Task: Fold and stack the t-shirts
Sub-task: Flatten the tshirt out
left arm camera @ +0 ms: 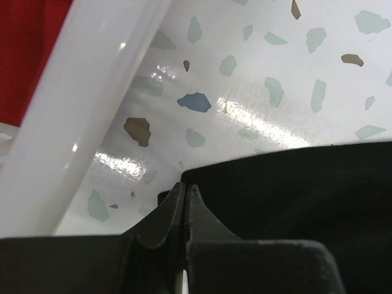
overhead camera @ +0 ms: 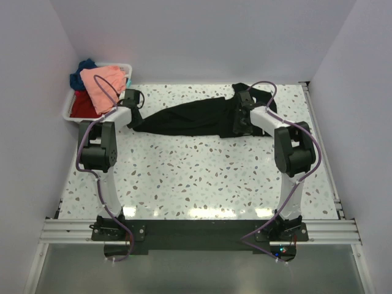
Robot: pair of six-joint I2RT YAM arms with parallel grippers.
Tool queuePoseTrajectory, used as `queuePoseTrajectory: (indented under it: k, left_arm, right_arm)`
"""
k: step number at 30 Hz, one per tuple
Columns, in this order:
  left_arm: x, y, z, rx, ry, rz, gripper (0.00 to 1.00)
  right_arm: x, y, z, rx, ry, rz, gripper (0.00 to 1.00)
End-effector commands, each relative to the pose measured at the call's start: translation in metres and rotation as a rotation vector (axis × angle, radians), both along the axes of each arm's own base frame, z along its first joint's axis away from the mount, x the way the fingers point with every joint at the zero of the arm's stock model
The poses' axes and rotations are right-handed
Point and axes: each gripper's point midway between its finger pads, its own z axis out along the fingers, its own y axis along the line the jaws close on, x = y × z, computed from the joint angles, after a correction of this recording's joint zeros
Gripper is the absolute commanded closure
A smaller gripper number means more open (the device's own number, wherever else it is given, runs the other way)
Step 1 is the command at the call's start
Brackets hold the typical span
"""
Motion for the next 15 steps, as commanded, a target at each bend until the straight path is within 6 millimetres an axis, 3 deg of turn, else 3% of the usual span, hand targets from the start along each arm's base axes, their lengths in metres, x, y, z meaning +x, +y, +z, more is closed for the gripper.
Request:
queuePoseTrajectory:
  k: [1,3,9,15]
  left_arm:
    - [-0.007,0.002,0.009,0.006,0.004,0.005,1.00]
    - [-0.007,0.003,0.011,0.010,0.001,0.006,1.00]
    - [-0.007,0.003,0.010,0.013,0.003,0.006,1.00]
    - [-0.006,0.002,0.008,0.009,0.004,0.003,1.00]
  right_arm:
    - [0.027,0.001,0.014,-0.008,-0.069,-0.021,0.84]
    - [0.032,0.000,0.020,-0.016,-0.074,-0.032,1.00]
    - [0.035,-0.003,0.053,-0.031,-0.126,-0.046,1.00]
    - [0.032,0.012,0.092,-0.038,-0.166,-0.005,1.00]
